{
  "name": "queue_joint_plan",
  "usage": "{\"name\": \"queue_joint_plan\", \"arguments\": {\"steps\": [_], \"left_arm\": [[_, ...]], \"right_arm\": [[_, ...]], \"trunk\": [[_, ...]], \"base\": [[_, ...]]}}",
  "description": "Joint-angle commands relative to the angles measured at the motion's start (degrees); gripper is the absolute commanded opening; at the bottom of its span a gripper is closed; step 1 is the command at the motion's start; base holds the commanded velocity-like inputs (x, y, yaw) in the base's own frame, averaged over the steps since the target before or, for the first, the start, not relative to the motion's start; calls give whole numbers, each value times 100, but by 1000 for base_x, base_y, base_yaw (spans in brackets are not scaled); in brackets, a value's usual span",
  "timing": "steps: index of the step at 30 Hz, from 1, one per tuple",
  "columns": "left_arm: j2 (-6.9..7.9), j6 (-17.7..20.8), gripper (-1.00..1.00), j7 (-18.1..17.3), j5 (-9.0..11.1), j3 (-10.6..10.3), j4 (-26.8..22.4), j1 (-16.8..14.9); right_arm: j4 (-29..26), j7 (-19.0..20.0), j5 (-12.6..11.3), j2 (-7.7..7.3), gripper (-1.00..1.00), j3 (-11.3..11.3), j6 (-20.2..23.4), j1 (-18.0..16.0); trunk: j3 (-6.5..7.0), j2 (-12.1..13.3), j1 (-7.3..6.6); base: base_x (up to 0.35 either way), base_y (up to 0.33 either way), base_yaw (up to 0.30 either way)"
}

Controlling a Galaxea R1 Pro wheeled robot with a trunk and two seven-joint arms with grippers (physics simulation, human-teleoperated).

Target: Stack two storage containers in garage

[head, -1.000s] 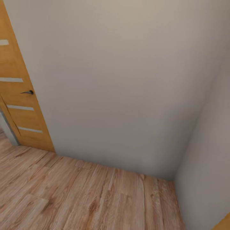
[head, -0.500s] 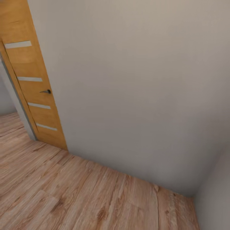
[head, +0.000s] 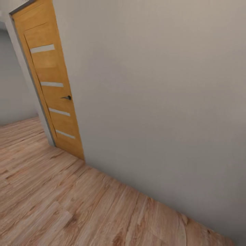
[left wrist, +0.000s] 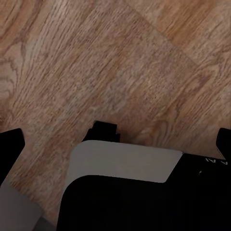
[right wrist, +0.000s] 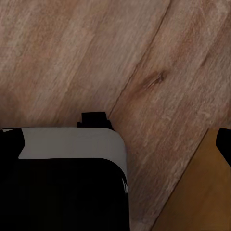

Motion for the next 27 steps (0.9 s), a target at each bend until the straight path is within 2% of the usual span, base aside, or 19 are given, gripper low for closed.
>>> {"name": "queue_joint_plan", "arguments": {"steps": [1,27], "left_arm": [[-2,-22,100,5,33,30,7,-5],[-2,-22,100,5,33,30,7,-3]], "right_arm": [[18,-3,-53,5,100,48,-33,-6],[18,-3,-28,5,100,48,-33,-6]], "trunk": [[-6,-3,2],[-6,-3,2]], "base": [[197,0,270],[186,0,270]]}}
